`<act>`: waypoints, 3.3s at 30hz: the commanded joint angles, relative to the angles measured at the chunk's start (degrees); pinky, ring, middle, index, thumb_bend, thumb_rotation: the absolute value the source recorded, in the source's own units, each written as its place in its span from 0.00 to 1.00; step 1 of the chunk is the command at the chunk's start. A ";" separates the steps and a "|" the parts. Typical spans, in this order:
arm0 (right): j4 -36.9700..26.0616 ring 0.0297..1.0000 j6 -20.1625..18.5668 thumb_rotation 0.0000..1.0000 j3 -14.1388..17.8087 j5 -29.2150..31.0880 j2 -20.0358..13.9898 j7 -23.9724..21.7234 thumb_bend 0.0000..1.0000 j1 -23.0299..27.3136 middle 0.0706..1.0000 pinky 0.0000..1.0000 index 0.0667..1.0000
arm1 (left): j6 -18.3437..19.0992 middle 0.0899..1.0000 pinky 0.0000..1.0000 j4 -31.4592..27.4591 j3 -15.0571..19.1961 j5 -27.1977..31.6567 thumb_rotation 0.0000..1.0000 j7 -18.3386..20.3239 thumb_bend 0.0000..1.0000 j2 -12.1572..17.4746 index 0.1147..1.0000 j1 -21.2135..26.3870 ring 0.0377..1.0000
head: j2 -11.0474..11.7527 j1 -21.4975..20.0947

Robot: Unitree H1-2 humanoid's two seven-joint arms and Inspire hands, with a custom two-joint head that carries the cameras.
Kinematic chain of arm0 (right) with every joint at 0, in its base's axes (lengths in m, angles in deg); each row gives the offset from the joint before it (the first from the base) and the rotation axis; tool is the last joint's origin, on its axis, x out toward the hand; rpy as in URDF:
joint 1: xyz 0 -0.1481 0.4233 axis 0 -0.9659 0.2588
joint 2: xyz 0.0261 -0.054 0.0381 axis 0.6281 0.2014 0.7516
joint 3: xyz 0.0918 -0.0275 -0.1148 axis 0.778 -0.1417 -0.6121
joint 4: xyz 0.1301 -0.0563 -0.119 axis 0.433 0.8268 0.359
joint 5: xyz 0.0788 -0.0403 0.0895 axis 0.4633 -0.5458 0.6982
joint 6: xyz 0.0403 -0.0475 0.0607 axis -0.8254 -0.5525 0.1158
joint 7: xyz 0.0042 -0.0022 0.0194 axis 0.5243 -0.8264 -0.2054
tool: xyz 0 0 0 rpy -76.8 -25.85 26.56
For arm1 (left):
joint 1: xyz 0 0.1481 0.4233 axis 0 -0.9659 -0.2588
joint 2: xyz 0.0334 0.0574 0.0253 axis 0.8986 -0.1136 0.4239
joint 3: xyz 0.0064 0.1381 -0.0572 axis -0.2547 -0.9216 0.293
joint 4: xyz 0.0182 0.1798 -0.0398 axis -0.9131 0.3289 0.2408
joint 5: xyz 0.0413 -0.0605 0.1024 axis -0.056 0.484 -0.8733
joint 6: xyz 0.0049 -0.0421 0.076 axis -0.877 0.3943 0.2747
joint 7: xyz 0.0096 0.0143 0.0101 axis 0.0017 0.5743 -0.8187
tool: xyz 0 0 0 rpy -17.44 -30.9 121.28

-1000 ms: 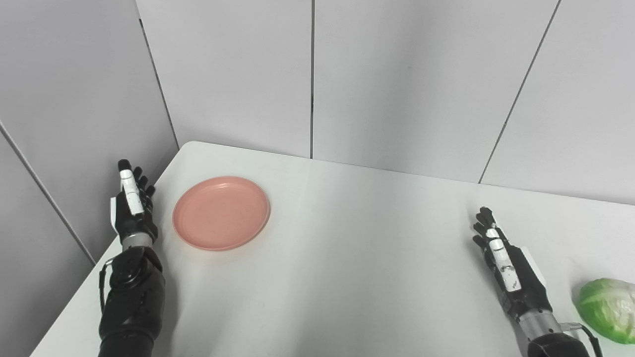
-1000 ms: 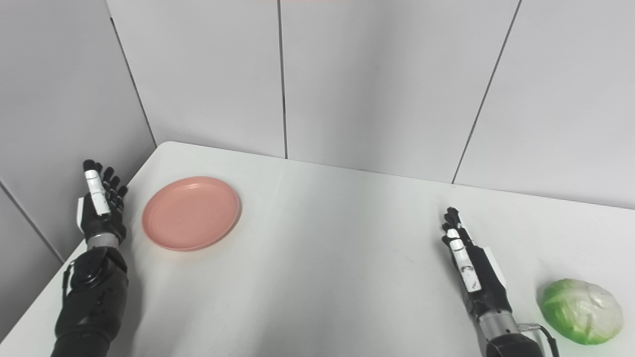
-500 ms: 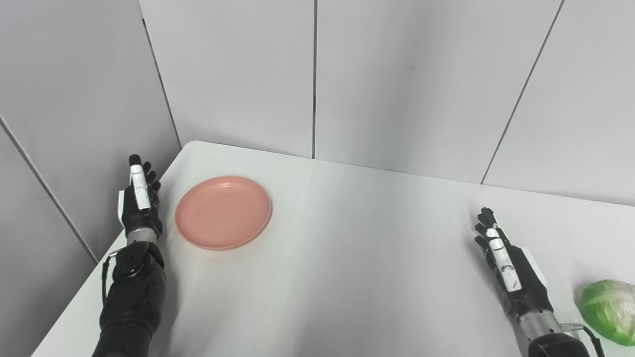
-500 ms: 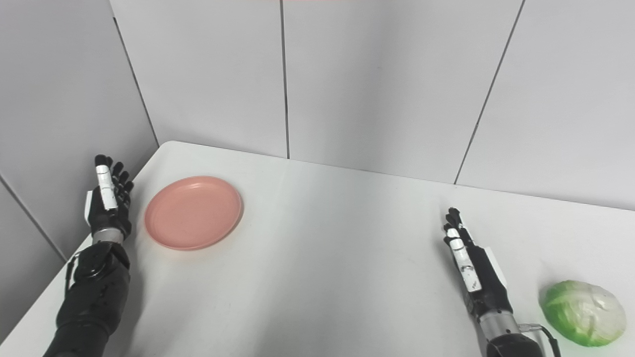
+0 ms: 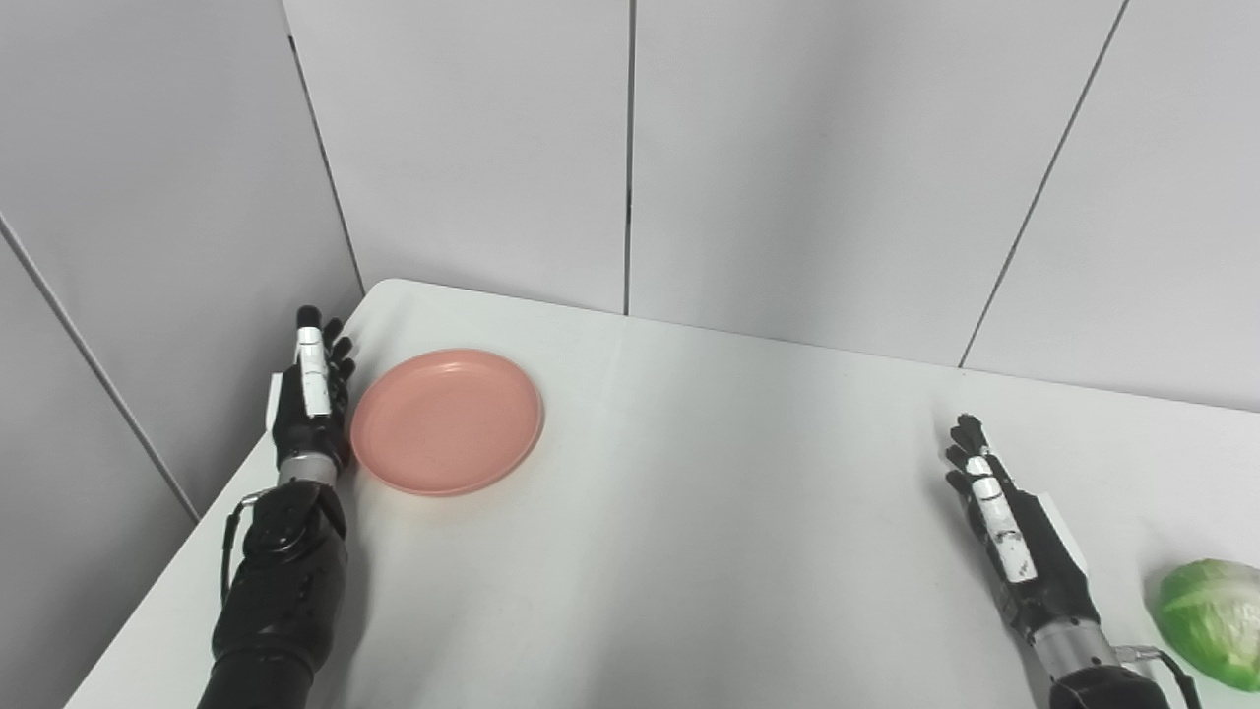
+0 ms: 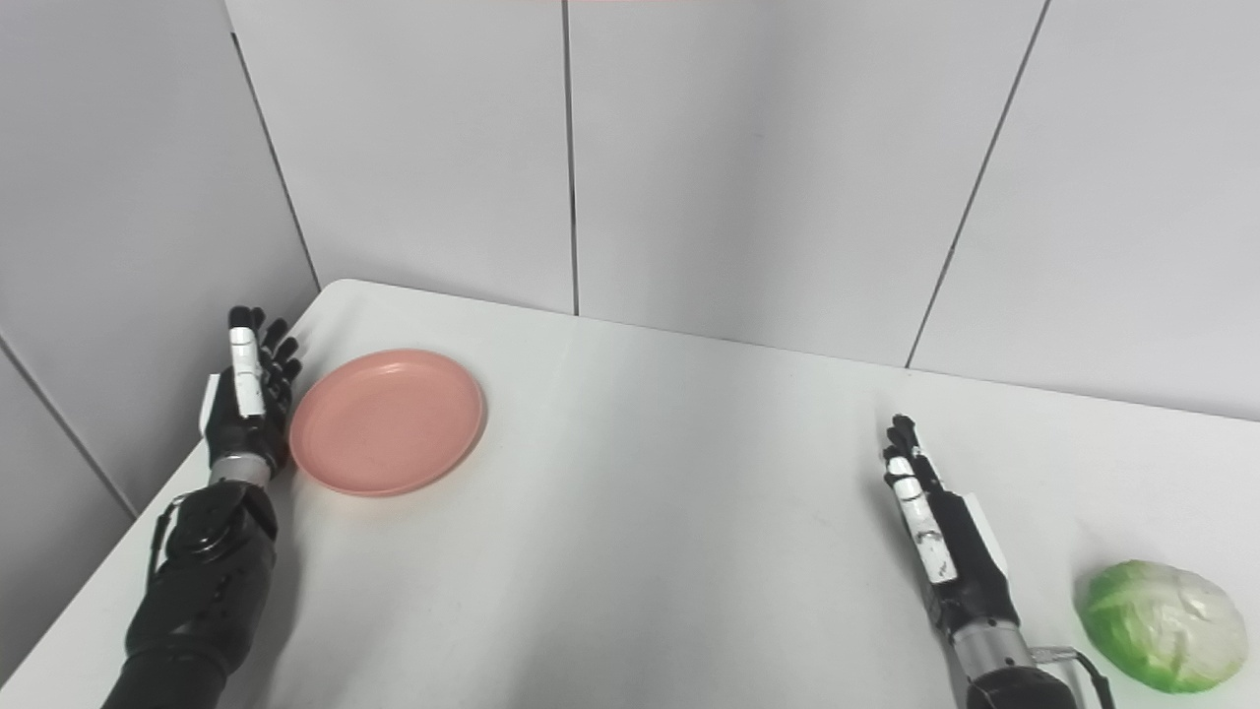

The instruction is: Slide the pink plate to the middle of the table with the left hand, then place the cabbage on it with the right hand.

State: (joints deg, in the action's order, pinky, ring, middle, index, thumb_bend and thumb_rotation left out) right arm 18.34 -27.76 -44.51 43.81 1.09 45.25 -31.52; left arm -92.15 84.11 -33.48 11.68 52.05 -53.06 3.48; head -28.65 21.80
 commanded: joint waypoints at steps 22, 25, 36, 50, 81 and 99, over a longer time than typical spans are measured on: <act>0.53 0.99 -0.55 1.00 -0.06 -0.64 0.16 0.34 0.50 0.24 1.00 0.99 1.00 | 12.93 0.96 0.95 -13.64 -8.58 -3.19 1.00 3.23 0.89 -6.29 0.98 -2.60 0.95 | -0.53 -1.61; 0.36 0.99 -0.60 1.00 -0.20 -0.66 0.12 0.28 0.50 0.17 1.00 1.00 1.00 | 13.37 0.96 0.94 -14.55 -9.44 -3.51 1.00 3.70 0.89 -6.86 0.97 -2.88 0.95 | -0.68 -2.03; -0.20 0.98 -1.54 1.00 -0.68 -1.61 0.25 0.82 0.53 0.11 0.99 0.98 1.00 | 15.64 0.96 0.95 -18.60 -13.22 -4.81 1.00 6.31 0.88 -8.53 0.98 -4.31 0.96 | -0.99 -3.36; -0.67 0.98 -1.82 1.00 -1.10 -1.87 0.93 1.15 0.54 -0.15 0.99 0.97 1.00 | 19.94 0.98 1.00 -26.33 -18.09 -7.16 1.00 8.43 0.87 -10.92 1.00 -6.99 0.98 | -1.40 -6.71; -1.45 0.94 -2.75 1.00 -3.28 -5.03 2.66 4.28 0.49 0.18 0.97 0.91 0.98 | 16.64 0.99 0.97 -28.24 -23.39 -5.65 1.00 16.50 0.85 -16.04 1.00 -13.63 0.98 | -2.96 -16.22; -0.13 0.94 -1.40 1.00 -3.01 -5.02 2.96 5.01 0.55 0.54 0.95 0.91 0.96 | 17.97 0.99 0.99 -28.68 -23.56 -5.42 1.00 16.86 0.81 -15.69 1.00 -14.45 0.99 | -2.79 -19.62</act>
State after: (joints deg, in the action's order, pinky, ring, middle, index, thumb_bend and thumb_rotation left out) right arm 17.76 -28.05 -46.87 38.76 3.37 51.25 -31.25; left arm -75.96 54.24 -55.87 6.24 66.69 -68.42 -10.18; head -31.46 2.29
